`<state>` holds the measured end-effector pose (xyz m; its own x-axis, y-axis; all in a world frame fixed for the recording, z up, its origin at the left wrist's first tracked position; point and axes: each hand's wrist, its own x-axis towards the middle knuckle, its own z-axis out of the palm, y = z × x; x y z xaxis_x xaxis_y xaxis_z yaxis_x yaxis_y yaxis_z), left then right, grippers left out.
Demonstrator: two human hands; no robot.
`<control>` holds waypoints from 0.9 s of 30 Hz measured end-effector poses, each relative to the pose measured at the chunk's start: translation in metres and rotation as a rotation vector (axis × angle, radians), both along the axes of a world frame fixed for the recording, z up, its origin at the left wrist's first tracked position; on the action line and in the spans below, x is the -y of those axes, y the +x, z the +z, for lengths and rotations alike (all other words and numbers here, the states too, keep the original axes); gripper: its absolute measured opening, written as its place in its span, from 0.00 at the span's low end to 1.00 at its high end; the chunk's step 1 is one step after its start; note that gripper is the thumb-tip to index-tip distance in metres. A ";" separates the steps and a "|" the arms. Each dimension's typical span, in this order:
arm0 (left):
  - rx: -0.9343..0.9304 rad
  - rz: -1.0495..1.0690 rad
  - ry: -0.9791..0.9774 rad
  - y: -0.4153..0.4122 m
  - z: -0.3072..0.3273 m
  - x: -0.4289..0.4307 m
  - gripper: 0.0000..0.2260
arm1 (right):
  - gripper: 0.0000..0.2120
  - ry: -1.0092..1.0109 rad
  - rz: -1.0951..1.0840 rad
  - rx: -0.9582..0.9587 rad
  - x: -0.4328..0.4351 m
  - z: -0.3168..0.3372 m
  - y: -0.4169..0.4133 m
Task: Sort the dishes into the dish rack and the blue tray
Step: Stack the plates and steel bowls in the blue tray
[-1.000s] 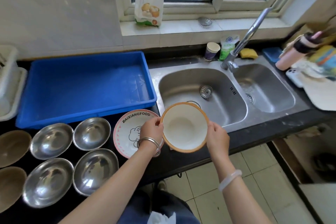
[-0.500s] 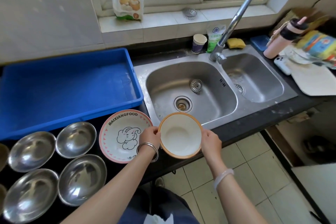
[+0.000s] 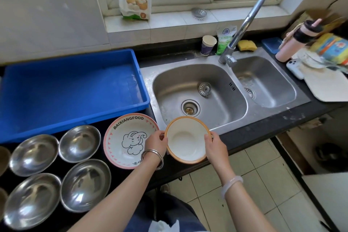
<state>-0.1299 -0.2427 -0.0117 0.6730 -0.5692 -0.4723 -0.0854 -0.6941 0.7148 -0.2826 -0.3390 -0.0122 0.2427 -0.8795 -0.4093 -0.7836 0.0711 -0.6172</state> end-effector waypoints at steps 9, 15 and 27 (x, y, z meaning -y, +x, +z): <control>0.125 0.220 -0.050 0.038 0.018 -0.048 0.15 | 0.20 -0.242 0.374 0.042 -0.003 0.031 0.059; 0.120 0.388 0.118 0.061 0.016 -0.087 0.20 | 0.20 -0.161 0.832 -0.114 -0.023 0.020 0.137; -0.116 0.616 0.037 0.064 0.005 -0.092 0.14 | 0.16 -0.102 0.975 -0.209 -0.004 -0.006 0.181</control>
<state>-0.0664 -0.1504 -0.0070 0.8154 -0.0750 -0.5740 0.4147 -0.6161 0.6697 -0.1012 -0.3348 -0.0184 0.8084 -0.3677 -0.4598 -0.5645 -0.7058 -0.4280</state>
